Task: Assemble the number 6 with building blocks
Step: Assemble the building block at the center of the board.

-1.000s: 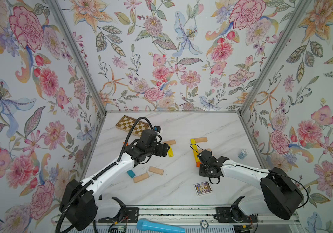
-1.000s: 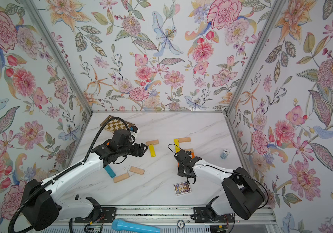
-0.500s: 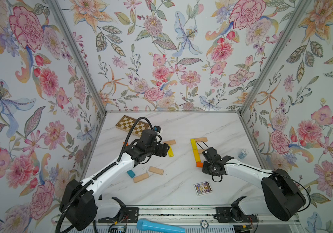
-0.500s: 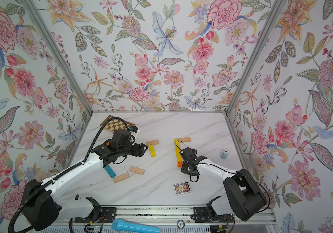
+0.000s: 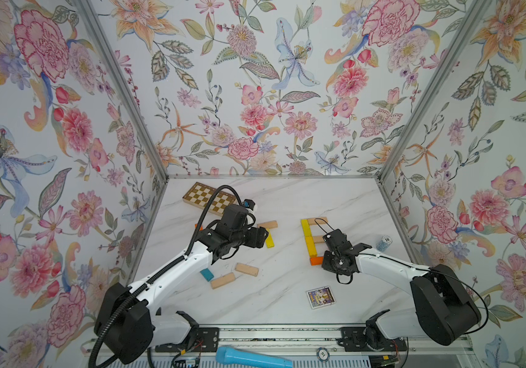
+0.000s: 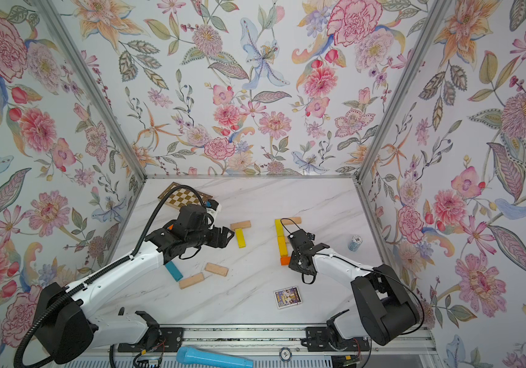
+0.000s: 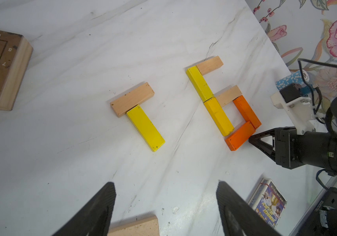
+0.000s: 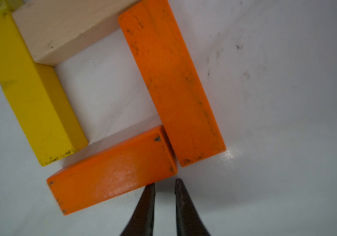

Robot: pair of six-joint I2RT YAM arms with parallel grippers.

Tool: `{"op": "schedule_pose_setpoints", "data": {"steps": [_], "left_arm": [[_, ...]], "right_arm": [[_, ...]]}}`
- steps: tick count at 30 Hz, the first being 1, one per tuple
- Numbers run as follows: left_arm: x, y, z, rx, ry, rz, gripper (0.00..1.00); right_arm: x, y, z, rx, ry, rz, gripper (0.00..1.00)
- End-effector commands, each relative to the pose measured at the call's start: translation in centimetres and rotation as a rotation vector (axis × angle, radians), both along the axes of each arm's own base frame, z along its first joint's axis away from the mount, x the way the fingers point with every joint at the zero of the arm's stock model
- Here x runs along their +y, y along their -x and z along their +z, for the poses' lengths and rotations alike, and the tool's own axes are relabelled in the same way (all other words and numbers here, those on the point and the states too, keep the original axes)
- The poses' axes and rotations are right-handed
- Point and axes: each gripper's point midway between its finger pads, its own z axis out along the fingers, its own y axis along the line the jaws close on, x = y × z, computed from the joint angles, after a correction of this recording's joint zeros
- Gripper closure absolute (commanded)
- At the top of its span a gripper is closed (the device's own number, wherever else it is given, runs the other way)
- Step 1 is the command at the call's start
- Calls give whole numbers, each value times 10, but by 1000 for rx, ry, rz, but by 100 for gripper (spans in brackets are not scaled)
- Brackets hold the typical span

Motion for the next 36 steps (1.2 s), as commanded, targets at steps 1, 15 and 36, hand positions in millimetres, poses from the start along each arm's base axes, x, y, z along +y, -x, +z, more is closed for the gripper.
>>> {"op": "schedule_pose_setpoints", "data": {"steps": [1,15,36], "left_arm": [[0,1,-14,35,-1,-6,20],[-72,32,-55,135,-37,-108,46],[-188,55,-127,278,-50,-200,71]], "right_arm": [[1,-7,12,-22,6,10,79],[-58,-24,66,-155,-122,-95,76],[-76,-14,45,-135,-274,-212,78]]}}
